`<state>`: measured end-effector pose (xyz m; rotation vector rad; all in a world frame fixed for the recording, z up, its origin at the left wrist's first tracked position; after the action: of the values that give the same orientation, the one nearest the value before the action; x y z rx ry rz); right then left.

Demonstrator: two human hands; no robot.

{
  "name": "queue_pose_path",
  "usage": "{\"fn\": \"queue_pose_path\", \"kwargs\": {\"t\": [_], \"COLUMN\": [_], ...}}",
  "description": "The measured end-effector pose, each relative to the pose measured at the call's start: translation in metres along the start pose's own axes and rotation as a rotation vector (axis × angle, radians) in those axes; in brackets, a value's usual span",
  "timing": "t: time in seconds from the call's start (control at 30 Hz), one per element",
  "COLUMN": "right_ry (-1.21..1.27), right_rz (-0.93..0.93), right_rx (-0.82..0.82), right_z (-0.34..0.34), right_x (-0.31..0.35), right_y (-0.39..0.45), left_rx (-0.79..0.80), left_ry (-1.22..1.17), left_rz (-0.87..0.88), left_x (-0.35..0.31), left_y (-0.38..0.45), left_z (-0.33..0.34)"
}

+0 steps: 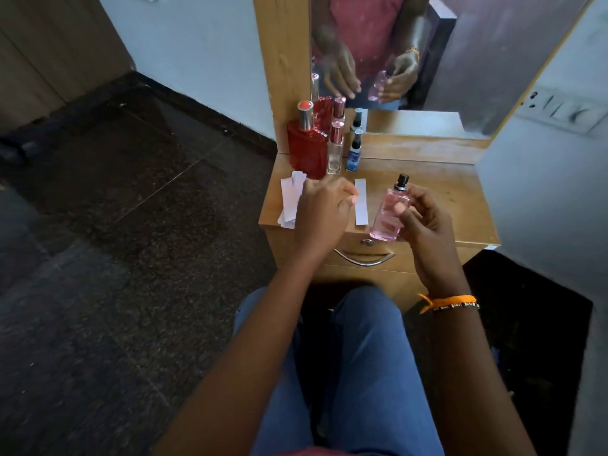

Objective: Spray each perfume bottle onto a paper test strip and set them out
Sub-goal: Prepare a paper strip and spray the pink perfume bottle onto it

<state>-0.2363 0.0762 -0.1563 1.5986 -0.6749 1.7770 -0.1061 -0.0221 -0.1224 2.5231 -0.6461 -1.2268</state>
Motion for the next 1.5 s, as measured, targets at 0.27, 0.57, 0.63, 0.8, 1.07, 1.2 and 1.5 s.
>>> {"fn": "queue_pose_path", "kwargs": {"t": [0.27,0.57,0.63,0.8,1.07,1.2,1.5], "right_ry": [0.021,0.023,0.049,0.084,0.034,0.007,0.111], "right_rz": [0.019,0.048,0.067,0.098,0.081,0.049,0.108], "right_rx": [0.000,0.006,0.015,0.057,0.066,0.057,0.053], "right_z": [-0.010,-0.009,-0.006,0.002,0.011,0.012,0.013], "right_x": [0.002,0.000,-0.001,-0.003,-0.004,0.001,-0.001], "right_y": [0.001,-0.002,-0.003,-0.006,-0.013,-0.016,-0.017], "left_rx": [0.108,0.220,0.129,0.030,0.062,0.053,0.151], "left_ry": [0.421,0.461,0.370,0.009,-0.020,-0.080,-0.264], "left_rz": [0.289,0.225,0.221,0.046,0.006,-0.034,-0.163], "left_x": [-0.014,-0.002,-0.005,-0.007,-0.002,0.001,-0.006], "left_y": [0.019,0.016,0.018,0.023,0.028,0.027,0.016], "left_z": [0.049,0.068,0.061,0.037,0.033,0.028,0.005]}}
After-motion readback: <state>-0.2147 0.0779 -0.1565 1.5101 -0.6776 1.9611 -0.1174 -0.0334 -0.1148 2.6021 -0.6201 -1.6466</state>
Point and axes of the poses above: each hand's wrist, its own y-axis towards the middle knuckle, its own z-axis out of the palm, x = y × z, the point moved 7 cm from there along y, towards the middle knuckle, and after that the axes turned 15 degrees about -x, right-handed, at the moved point
